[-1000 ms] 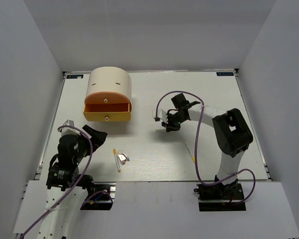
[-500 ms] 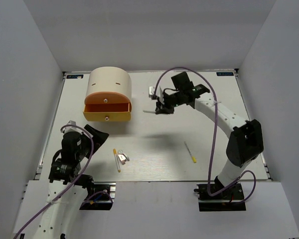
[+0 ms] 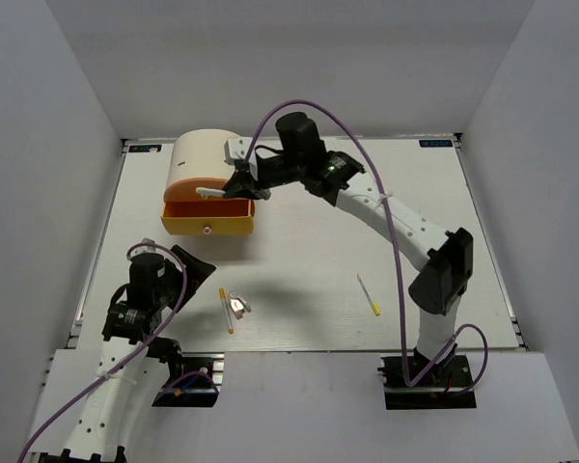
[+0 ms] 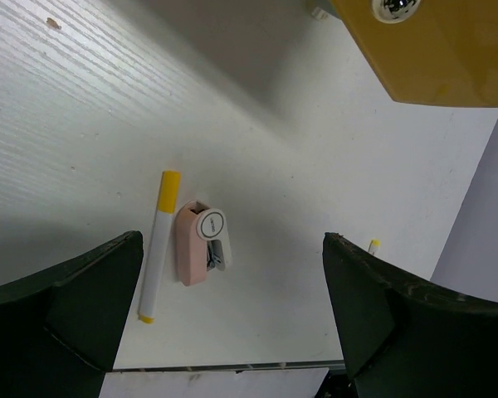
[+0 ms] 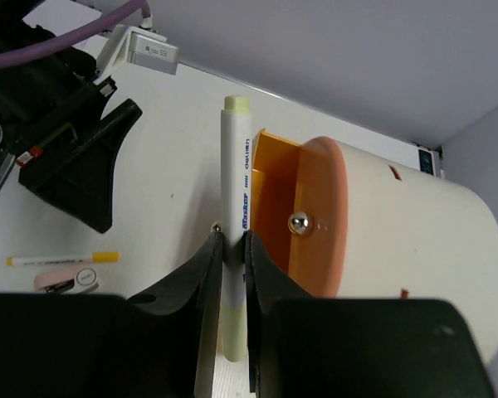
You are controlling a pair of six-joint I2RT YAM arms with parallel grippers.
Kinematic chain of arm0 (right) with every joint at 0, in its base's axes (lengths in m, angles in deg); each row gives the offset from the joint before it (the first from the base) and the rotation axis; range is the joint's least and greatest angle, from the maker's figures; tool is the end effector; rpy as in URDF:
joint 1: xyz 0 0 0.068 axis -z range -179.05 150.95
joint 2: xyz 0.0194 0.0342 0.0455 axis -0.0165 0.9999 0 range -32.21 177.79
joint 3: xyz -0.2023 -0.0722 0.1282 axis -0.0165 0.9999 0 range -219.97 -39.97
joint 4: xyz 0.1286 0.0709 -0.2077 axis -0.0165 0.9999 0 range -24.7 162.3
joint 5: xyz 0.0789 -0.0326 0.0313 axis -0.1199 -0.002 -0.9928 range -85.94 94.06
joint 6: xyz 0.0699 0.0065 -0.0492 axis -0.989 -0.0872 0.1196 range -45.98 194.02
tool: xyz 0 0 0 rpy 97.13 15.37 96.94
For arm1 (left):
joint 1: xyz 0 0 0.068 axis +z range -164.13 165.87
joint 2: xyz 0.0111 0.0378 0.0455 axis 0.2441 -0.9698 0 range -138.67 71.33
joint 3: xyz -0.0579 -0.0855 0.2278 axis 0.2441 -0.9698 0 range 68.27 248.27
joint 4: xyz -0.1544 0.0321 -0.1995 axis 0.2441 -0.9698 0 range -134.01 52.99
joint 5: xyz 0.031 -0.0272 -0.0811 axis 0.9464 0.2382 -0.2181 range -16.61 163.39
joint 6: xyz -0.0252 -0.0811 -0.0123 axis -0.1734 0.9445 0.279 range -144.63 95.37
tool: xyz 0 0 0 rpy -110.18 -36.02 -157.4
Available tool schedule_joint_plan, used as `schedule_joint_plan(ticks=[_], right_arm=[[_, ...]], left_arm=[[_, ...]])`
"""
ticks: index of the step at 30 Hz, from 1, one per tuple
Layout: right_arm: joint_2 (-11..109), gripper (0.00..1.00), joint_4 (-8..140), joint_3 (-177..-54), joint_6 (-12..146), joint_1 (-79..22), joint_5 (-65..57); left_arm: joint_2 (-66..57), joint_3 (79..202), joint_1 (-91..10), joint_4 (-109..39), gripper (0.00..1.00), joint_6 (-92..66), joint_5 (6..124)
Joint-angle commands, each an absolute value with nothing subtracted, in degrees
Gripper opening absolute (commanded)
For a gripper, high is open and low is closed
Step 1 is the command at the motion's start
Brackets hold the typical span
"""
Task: Sort the stationery into containers
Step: Place the pen in the storage box.
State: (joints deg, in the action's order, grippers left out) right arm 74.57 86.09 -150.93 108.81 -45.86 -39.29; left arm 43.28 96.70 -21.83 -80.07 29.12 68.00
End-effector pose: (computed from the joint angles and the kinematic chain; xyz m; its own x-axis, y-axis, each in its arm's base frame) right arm 0.2672 0.3602 0.3840 0.3985 -0.1816 -0.8990 -0.9169 -0.1040 -0.3854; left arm 0.1522 -0.0277 0.1868 -0.5600 -0.7345 -0.3833 -0.4225 0.6511 -0.6304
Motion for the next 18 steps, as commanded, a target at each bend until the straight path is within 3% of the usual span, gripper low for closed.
schedule_joint_plan(ticks=[1, 10, 18], right_arm=[[78.1, 0.0, 77.5, -153.2, 105.7, -47.7, -40.2], [81.2, 0.0, 66.2, -147.8, 108.3, -49.5, -35.9], [84.0, 0.0, 66.4, -146.1, 110.8, -49.2, -34.3]], left_arm=[[43.8, 96.3, -21.7, -78.9, 0.99, 29.9, 67.1], [45.0, 95.8, -21.7, -79.5, 0.99, 29.9, 67.1], [43.4, 95.3, -21.7, -78.5, 0.99, 29.9, 66.6]])
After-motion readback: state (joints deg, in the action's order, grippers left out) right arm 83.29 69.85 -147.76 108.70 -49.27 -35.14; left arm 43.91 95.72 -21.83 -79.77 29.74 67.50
